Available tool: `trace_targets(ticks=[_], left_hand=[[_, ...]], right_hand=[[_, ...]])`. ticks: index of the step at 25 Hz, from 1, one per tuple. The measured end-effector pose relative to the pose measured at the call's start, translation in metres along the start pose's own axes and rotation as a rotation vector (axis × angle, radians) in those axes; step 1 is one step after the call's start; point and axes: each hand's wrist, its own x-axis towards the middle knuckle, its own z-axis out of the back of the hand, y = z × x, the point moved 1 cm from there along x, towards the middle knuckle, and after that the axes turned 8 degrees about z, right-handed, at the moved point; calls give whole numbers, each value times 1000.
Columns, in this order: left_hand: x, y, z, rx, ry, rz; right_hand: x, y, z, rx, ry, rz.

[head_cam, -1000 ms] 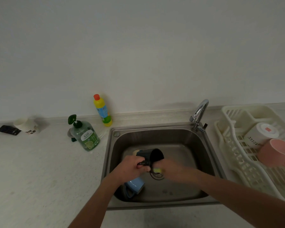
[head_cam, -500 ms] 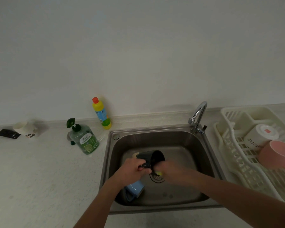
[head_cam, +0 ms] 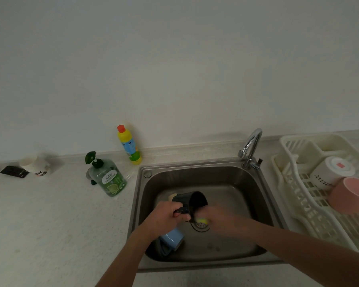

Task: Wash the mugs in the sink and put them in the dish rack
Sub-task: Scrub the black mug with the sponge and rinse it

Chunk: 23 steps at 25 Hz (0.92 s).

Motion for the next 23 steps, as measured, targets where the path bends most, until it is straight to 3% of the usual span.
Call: trace_targets(ticks=[1, 2, 3, 4, 7, 8, 9, 10, 12, 13, 14, 15, 16, 18, 19, 20, 21, 23], left_hand=[[-2, 0, -1, 8, 18, 15], [-3, 0, -3, 16, 29, 21], [-4, 0, -5, 18, 31, 16], [-4, -2, -7, 19, 27, 3], [-2, 1, -5, 3, -8, -5], [-3, 5, -2, -5, -24, 5], [-4, 8, 0, -8, -35, 14], [-5, 9, 1, -6, -37, 18], [-6, 4, -2, 10, -32, 6], [-7, 1, -5, 17, -37, -4], [-6, -3, -6, 27, -56, -16], [-5, -7, -7, 33, -86, -28], [-3, -9, -7, 34, -111, -44], [-3, -9, -7, 52, -125, -75], [-3, -9, -8, 58, -118, -83], [-3, -10, -9, 57, -110, -85], [-3, -10, -10, 56, -98, -80], [-3, -13, -14, 64, -50, -55]], right_hand=[[-2, -9, 1, -390, 103, 80], [2, -21, -2, -600, 124, 111], [10, -23, -5, -603, 105, 105], [18, -19, -7, -430, 62, 38], [37, 8, -7, 480, -143, -203], [36, 9, -10, 628, -147, -190], [30, 8, -8, 598, -118, -103], [21, 3, -3, 369, -57, 8], [14, -6, 1, -357, -56, 189], [14, -9, 3, -620, -179, 280], [13, -3, 9, -655, -284, 312], [17, 2, 8, -518, -351, 261], [22, 8, 10, -180, -329, 112], [24, 18, 4, 762, -243, -258], [21, 17, 0, 1054, -261, -294], [12, 17, -1, 1078, -252, -233], [-1, 11, 0, 911, -208, -99], [-14, -7, 4, 19, -25, 96]])
